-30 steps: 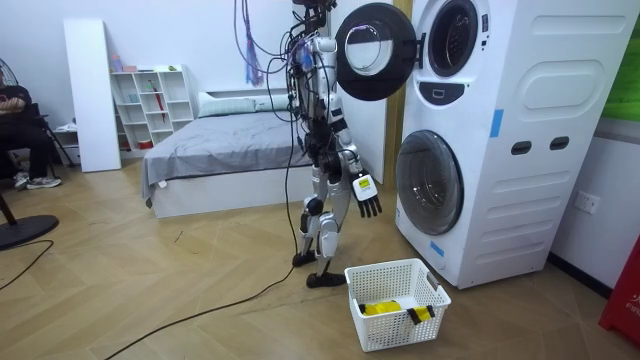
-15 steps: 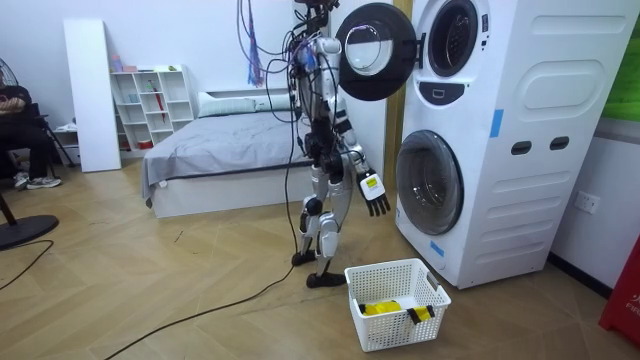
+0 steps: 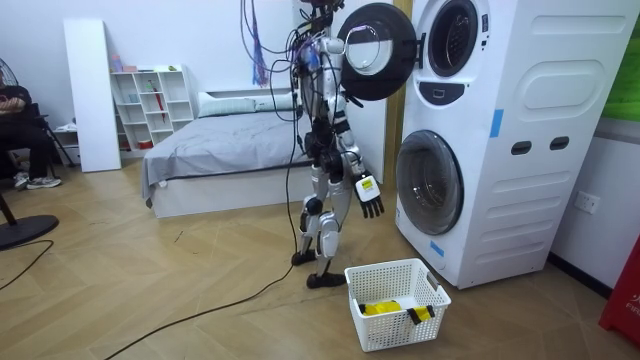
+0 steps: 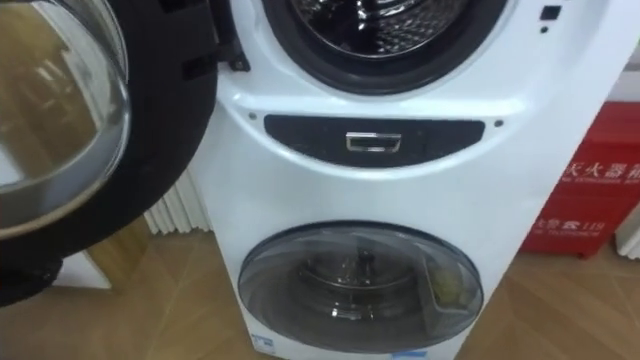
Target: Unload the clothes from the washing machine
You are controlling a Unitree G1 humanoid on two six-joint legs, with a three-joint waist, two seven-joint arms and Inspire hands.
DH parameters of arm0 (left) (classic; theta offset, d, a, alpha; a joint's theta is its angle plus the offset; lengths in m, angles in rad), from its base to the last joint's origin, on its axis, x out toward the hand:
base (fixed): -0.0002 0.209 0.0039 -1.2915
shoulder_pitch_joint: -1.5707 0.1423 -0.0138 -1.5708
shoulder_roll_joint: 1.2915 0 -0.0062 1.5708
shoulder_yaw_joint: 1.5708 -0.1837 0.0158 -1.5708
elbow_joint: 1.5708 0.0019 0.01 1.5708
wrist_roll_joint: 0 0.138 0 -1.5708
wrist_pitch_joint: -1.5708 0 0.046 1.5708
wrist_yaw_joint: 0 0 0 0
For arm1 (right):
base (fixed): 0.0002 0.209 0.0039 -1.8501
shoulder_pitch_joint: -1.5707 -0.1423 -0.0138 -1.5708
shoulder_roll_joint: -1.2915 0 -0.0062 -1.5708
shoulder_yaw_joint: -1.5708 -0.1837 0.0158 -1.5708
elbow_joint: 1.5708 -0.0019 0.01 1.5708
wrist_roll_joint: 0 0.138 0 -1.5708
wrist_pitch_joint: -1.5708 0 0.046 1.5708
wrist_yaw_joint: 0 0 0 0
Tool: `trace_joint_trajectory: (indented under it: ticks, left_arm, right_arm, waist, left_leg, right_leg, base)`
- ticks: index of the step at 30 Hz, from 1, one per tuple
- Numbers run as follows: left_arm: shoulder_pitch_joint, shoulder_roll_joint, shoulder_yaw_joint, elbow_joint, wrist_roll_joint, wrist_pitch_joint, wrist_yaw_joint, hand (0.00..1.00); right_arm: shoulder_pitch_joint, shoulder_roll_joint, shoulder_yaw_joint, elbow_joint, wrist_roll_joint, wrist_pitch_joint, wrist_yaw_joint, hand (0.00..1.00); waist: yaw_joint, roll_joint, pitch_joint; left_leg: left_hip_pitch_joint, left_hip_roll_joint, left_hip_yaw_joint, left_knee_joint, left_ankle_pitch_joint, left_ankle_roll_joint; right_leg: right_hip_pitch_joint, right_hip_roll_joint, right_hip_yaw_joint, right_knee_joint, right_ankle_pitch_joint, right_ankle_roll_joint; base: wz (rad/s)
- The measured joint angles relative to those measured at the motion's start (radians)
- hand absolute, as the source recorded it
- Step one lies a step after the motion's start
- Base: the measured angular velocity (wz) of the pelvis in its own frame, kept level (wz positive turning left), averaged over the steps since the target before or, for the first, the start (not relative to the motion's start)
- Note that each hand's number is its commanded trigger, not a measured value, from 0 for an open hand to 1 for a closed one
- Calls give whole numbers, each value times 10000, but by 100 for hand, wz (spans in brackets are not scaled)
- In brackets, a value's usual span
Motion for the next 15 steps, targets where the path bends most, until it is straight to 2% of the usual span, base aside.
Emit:
trace_joint_trajectory:
  ticks: [5,6,8,10,11,12,13,15]
  left_arm:
    - [9,0,-247,-871,671,740,107,0]
    - [12,4,-291,-1102,822,914,190,0]
    - [154,4,-549,-1391,1125,967,192,0]
    - [542,-1,-1059,-2149,1506,1072,196,0]
    - [545,0,-1226,-2177,1702,1076,193,0]
    - [546,0,-1506,-2204,2257,1171,153,0]
    - [590,0,-1728,-2407,2678,1446,-17,0]
    - [878,-17,-1920,-2897,3158,1654,-336,0]
  right_arm:
    - [-187,15,36,441,57,-93,181,0]
    - [-175,3,41,467,63,-88,275,0]
    - [-265,-5,55,640,116,-145,367,0]
    - [-503,-3,219,1160,320,-353,445,0]
    - [-537,-20,252,1273,369,-367,447,0]
    - [-625,-77,373,1524,517,-452,443,0]
    - [-702,-145,420,1671,584,-532,441,0]
    - [-880,-143,478,1770,575,-582,455,0]
  waist:
    - [46,-30,36]
    - [45,-20,53]
    - [4,-43,115]
    - [-127,-123,179]
    - [-132,-126,181]
    - [-140,-92,203]
    - [-152,-41,238]
    - [-174,-42,262]
  left_leg:
    - [-276,-25,-177,32,2,4]
    - [-325,-38,-353,57,3,5]
    - [-363,-68,-580,57,9,16]
    - [-528,-128,-871,66,45,76]
    - [-565,-148,-938,68,56,95]
    - [-604,-191,-970,68,95,155]
    - [-642,-222,-952,71,112,182]
    - [-698,-277,-829,43,137,225]
  right_leg:
    - [27,-31,8,-349,120,56]
    - [40,-39,48,-345,141,37]
    - [72,-47,187,-345,146,31]
    - [44,-85,352,-346,152,22]
    - [44,-106,386,-340,152,22]
    - [42,-157,409,-344,151,24]
    - [39,-195,431,-308,151,24]
    - [17,-252,559,-322,152,25]
  base:
    - [22]
    - [33]
    - [40]
    - [54]
    - [60]
    - [53]
    - [47]
    - [27]
